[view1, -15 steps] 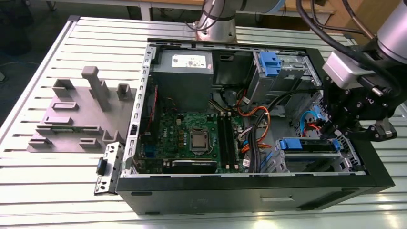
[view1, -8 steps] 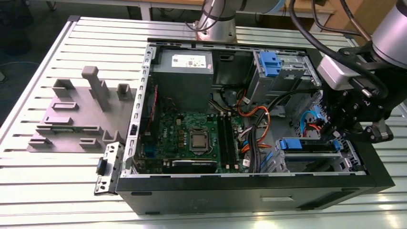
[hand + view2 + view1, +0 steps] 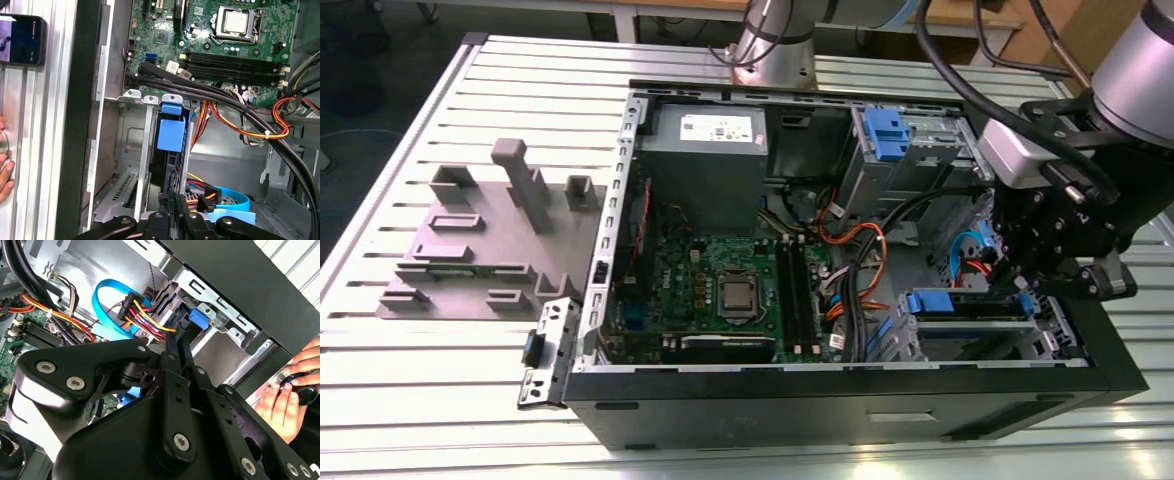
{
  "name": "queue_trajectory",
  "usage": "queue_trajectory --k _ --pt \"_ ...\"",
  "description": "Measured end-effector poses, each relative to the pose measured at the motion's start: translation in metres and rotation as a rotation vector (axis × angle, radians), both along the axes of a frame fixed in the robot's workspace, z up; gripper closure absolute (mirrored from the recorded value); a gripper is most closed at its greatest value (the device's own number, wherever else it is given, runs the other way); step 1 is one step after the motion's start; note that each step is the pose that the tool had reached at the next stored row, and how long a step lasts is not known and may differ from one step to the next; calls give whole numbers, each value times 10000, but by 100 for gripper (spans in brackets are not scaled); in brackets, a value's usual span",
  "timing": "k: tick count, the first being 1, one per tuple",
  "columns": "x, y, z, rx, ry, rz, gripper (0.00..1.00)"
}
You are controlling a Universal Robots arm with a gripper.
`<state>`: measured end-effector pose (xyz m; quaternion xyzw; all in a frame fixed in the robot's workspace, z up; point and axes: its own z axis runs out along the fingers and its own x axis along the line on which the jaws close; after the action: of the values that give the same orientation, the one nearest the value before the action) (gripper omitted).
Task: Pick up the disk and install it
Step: 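Insert the first disk wire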
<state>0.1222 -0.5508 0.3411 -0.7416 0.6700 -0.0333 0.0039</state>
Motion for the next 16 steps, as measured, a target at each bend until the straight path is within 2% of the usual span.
queue_trajectory --k 5,11,16 --pt "-1 0 -10 -25 -8 -273 84" --pt "-3 0 -23 -32 -12 -291 84" --pt "-14 0 -41 -34 -39 -307 84"
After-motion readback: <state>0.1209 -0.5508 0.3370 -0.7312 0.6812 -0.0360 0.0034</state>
